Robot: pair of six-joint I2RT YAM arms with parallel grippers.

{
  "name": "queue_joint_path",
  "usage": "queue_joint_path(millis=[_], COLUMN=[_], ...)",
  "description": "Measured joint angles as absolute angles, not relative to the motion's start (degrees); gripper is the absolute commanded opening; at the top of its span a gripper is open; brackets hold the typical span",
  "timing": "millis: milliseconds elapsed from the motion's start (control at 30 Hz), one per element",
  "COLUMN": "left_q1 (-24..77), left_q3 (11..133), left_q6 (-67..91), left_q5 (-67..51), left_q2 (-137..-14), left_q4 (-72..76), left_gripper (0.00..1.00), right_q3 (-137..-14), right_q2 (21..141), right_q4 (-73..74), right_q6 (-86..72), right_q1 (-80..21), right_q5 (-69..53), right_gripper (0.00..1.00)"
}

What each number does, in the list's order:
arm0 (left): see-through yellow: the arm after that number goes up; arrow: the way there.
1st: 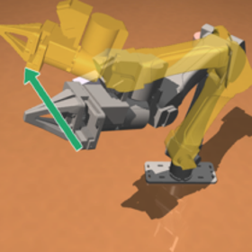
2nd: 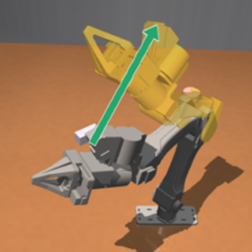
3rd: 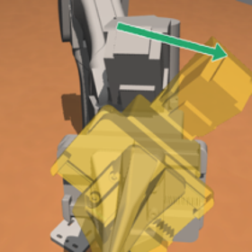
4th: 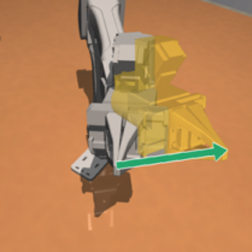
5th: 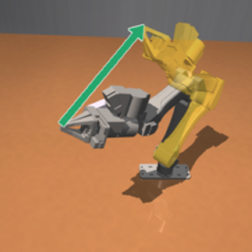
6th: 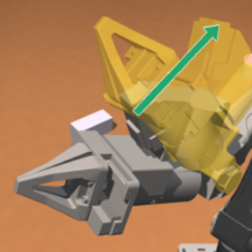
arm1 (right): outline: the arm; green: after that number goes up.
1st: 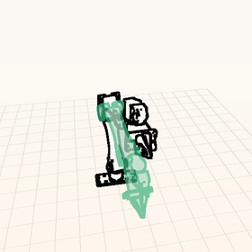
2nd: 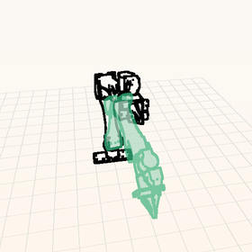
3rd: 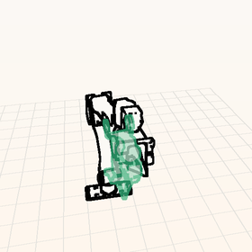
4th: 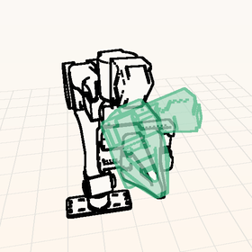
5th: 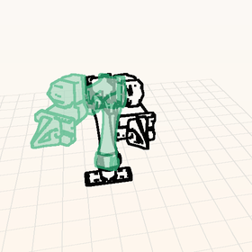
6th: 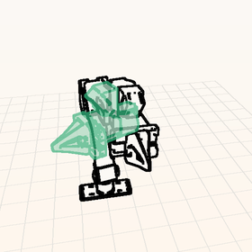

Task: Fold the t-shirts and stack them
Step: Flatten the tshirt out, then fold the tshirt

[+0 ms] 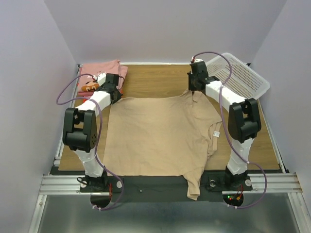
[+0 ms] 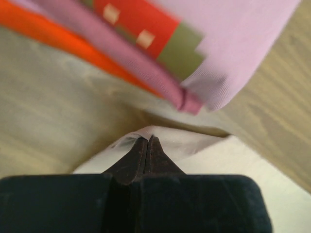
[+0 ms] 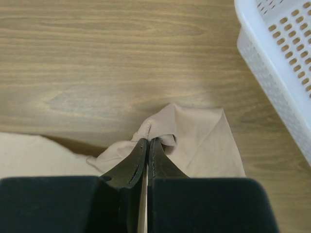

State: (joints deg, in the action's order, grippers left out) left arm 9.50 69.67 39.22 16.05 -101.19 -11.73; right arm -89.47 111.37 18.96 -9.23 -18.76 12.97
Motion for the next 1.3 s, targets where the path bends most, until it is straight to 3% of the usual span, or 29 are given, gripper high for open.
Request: queue_joint_path(millis=[167,333,600,833,1300], left_q1=[9.0,8.5,8.6,8.6,8.5], left_q3=[72.5,72.1,68.6,83.9,109.9], left_q6=[38.7,37.9,36.5,35.8,33.6], left_q5=[15.4,14.8,12.6,10.7,1.5], left_q2=[-104.1,-102.8,-75.0,-52.6,-43.2], left_q4=[-9.8,-10.3,-13.4,-18.7,-34.1], left_gripper=[0.00,0.00,0.00,0.00,0.00], right_q3=[-93.6,-92.4,-88.1,-96.1,-114.9], right_q2=[115.1,111.4,84.4,64.2,50.8], right_q4=[18.5,18.1,18.4,19.9,31.2], right_q6=[-8.3,-8.9,-10.9,-11.0,-15.2], right_q1=[-18.8,-18.8,-18.8,-18.8,-18.8], right_q5=[16.2,19.5,19.5,15.6,-5.4], right_gripper=[0.00,0.00,0.00,0.00,0.00])
